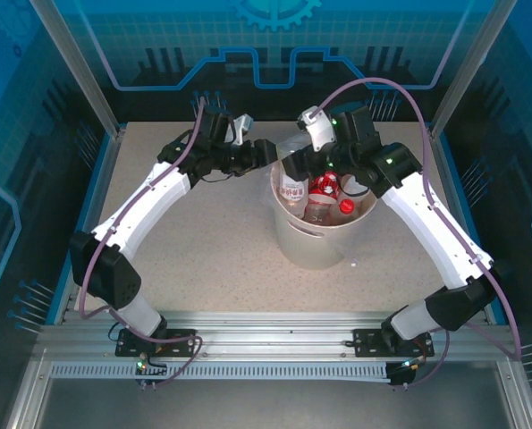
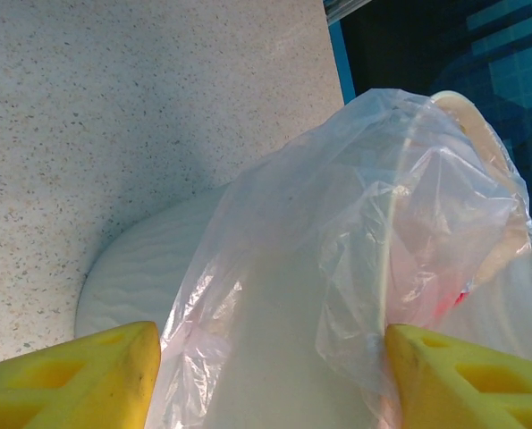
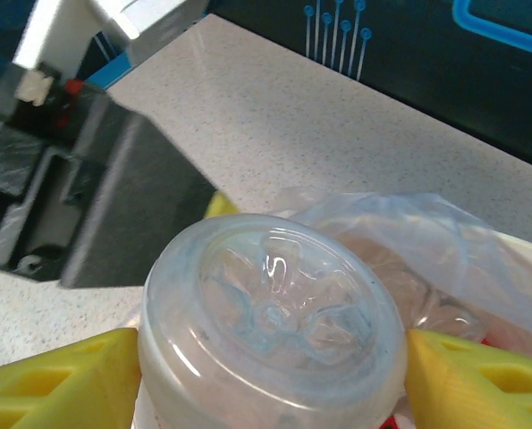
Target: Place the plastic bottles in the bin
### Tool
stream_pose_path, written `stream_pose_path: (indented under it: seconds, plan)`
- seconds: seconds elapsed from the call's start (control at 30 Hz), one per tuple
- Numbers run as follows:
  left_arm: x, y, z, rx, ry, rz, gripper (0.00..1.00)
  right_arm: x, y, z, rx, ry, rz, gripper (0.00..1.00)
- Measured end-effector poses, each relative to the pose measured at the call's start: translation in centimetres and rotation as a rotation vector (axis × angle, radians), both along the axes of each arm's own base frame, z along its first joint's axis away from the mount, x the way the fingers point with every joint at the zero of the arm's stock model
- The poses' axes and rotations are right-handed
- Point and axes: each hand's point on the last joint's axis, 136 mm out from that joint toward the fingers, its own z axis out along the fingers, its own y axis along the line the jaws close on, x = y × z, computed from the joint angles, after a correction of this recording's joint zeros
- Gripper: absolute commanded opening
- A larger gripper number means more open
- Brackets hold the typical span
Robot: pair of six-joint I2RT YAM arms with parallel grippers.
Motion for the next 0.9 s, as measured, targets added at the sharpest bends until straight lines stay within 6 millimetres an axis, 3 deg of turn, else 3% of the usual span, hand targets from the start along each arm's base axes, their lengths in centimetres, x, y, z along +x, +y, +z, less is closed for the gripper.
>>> stream_pose_path:
  seconds: [0.3,0.6,0.9]
  plan:
    - [-0.1,-0.1,-0.1,0.000,0.001,-0.002,0.67,-0.1,-1.2,-1.4,0.066,0.019,-0.041,0.75]
    - [0.1,0.0,-0.1,-0.001,-0.004,0.004,0.67,1.0,-3.7,-0.9,0.087,0.021,-0.115,0.75]
    - [0.2,0.0,0.1,-0.003,-0.012,0.007,0.75,0.8,-3.8,0.3,0.120,0.026,-0.123,0.75]
